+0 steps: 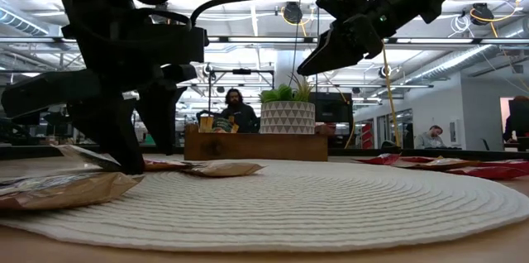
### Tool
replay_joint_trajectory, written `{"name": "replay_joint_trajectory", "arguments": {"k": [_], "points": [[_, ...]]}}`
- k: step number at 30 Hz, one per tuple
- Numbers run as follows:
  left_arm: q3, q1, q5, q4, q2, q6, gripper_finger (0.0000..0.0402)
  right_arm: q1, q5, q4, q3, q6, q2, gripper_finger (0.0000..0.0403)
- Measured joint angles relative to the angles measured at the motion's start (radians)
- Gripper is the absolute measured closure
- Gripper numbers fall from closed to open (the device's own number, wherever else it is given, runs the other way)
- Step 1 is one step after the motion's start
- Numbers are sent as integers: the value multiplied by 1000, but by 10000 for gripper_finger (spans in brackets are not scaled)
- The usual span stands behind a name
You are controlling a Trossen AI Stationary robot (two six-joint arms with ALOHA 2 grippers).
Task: Pick & Place Tea
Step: Put the mango tea bag into the wooden organizer
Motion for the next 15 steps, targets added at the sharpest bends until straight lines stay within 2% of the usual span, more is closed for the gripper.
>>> {"name": "replay_joint_trajectory", "arguments": {"k": [7, 10, 15], "points": [[-11, 3, 45, 16, -2, -8, 178, 10, 0, -3, 0, -1, 0, 206], [-23, 5, 62, 29, -2, -15, 214, 20, 0, -3, 0, -3, 0, 206], [-43, 20, 121, 67, -2, -34, 299, 36, 0, -3, 0, -7, 0, 206]]}}
